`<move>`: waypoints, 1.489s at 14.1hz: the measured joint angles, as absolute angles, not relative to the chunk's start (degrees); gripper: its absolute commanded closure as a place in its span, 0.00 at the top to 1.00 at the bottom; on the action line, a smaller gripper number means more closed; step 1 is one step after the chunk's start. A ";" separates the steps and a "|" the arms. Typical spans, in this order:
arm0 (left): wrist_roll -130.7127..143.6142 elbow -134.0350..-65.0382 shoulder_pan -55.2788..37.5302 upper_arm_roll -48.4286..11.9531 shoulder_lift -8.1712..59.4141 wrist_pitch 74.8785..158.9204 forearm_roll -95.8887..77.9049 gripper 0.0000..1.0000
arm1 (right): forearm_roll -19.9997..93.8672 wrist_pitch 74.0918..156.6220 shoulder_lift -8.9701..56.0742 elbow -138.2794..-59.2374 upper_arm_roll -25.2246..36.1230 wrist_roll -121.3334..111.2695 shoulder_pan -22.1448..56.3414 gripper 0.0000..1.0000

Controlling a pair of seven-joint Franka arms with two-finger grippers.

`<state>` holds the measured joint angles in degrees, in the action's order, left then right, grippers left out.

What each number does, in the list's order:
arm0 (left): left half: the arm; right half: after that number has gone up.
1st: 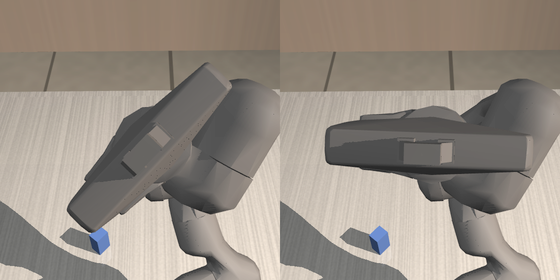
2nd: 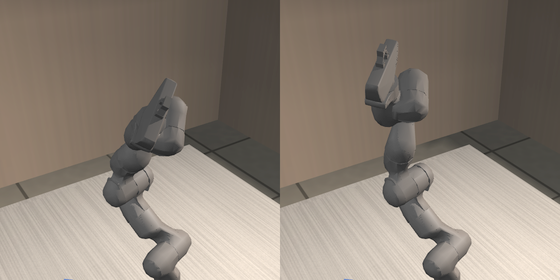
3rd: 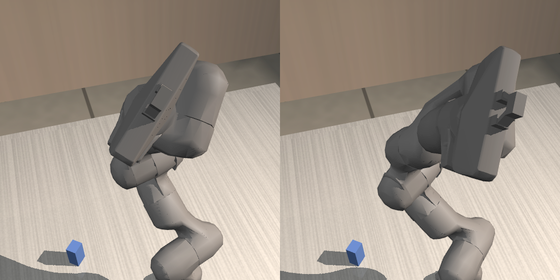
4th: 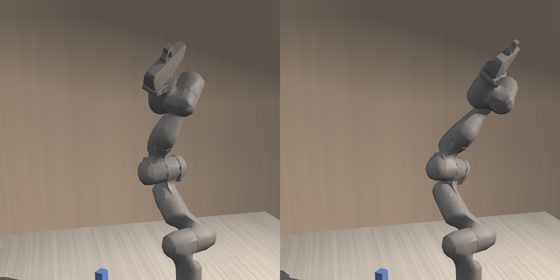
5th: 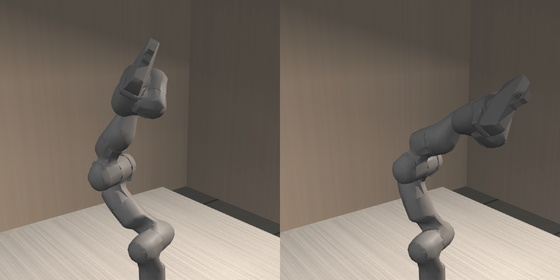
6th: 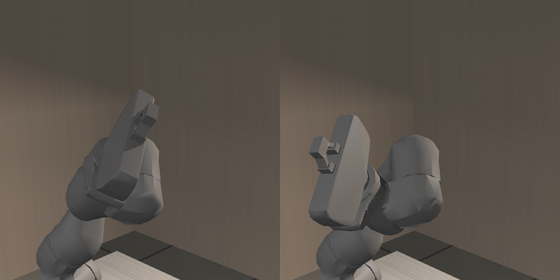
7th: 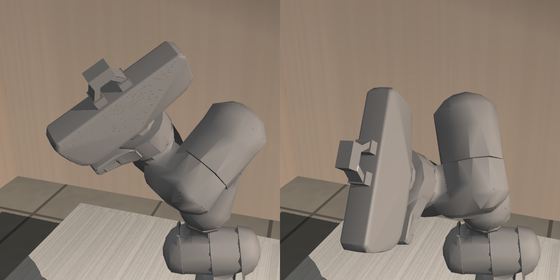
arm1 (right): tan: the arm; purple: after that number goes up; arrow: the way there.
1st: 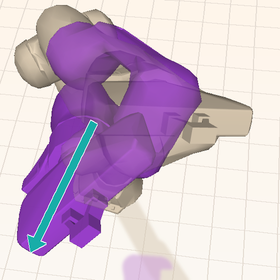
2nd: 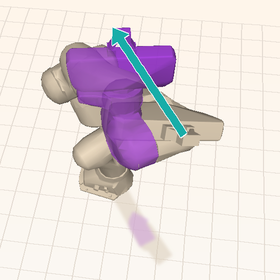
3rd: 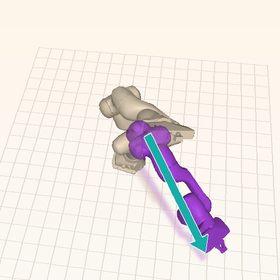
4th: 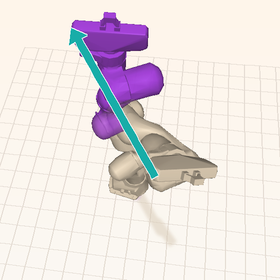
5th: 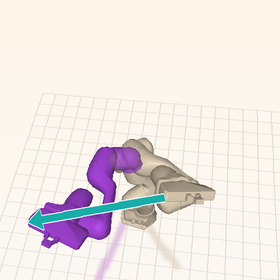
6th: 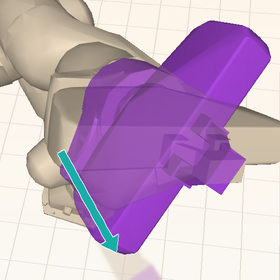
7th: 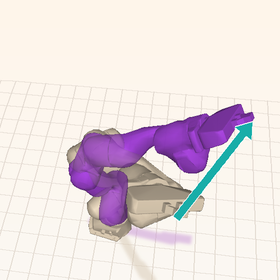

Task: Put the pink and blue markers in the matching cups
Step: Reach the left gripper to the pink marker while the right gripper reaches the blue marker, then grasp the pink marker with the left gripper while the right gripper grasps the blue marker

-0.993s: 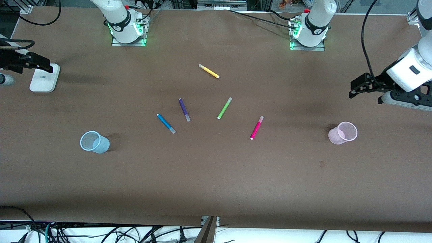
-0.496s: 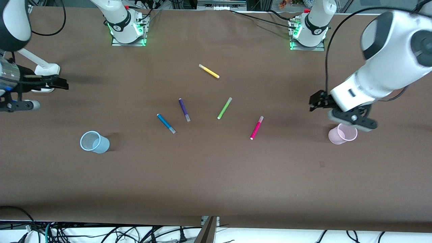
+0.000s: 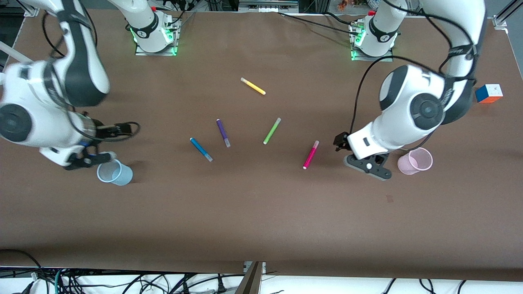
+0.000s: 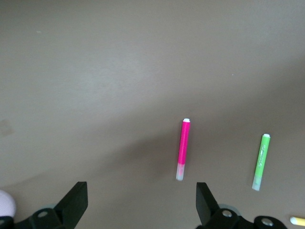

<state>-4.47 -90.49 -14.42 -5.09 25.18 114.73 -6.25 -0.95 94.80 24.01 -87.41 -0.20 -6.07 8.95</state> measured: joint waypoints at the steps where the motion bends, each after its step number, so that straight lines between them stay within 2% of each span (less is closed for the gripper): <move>1: -4.02 -91.09 -15.22 -5.09 26.57 117.22 -6.25 1.00 | -0.85 96.43 25.63 -87.43 -0.27 -6.15 10.53 1.00; 5: -2.53 -97.40 -18.62 -5.14 30.28 128.80 -6.25 1.00 | -0.84 103.16 30.91 -87.48 -0.44 -6.20 16.68 1.00; 9: -1.73 -105.69 -21.21 -5.13 30.75 138.15 -4.74 1.00 | -0.84 110.84 36.62 -87.62 -0.47 -6.19 20.71 1.00; 13: 2.91 -108.87 -22.90 -5.13 32.31 140.43 1.22 1.00 | -0.83 116.89 40.82 -87.66 -0.47 -4.54 23.50 1.00; 14: 3.24 -109.29 -23.11 -5.12 32.48 140.45 1.69 0.95 | -0.83 118.42 41.55 -87.84 -0.47 -4.12 24.18 1.00; 15: 3.32 -109.73 -23.34 -5.13 32.59 140.47 1.83 0.84 | -0.83 119.78 42.10 -88.17 -0.47 -3.69 24.77 1.00; 20: 4.36 -110.76 -23.68 -5.12 33.31 141.52 1.88 0.41 | -0.83 123.80 43.69 -89.14 -0.46 -3.18 25.90 1.00; 21: 4.42 -110.78 -23.68 -5.12 33.53 141.54 1.88 0.09 | -0.83 123.85 43.88 -89.28 -0.46 -3.12 25.91 0.98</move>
<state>4.42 -110.78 -23.68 -5.12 33.53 141.54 1.88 -0.83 123.85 43.88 -89.28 -0.46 -3.12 25.91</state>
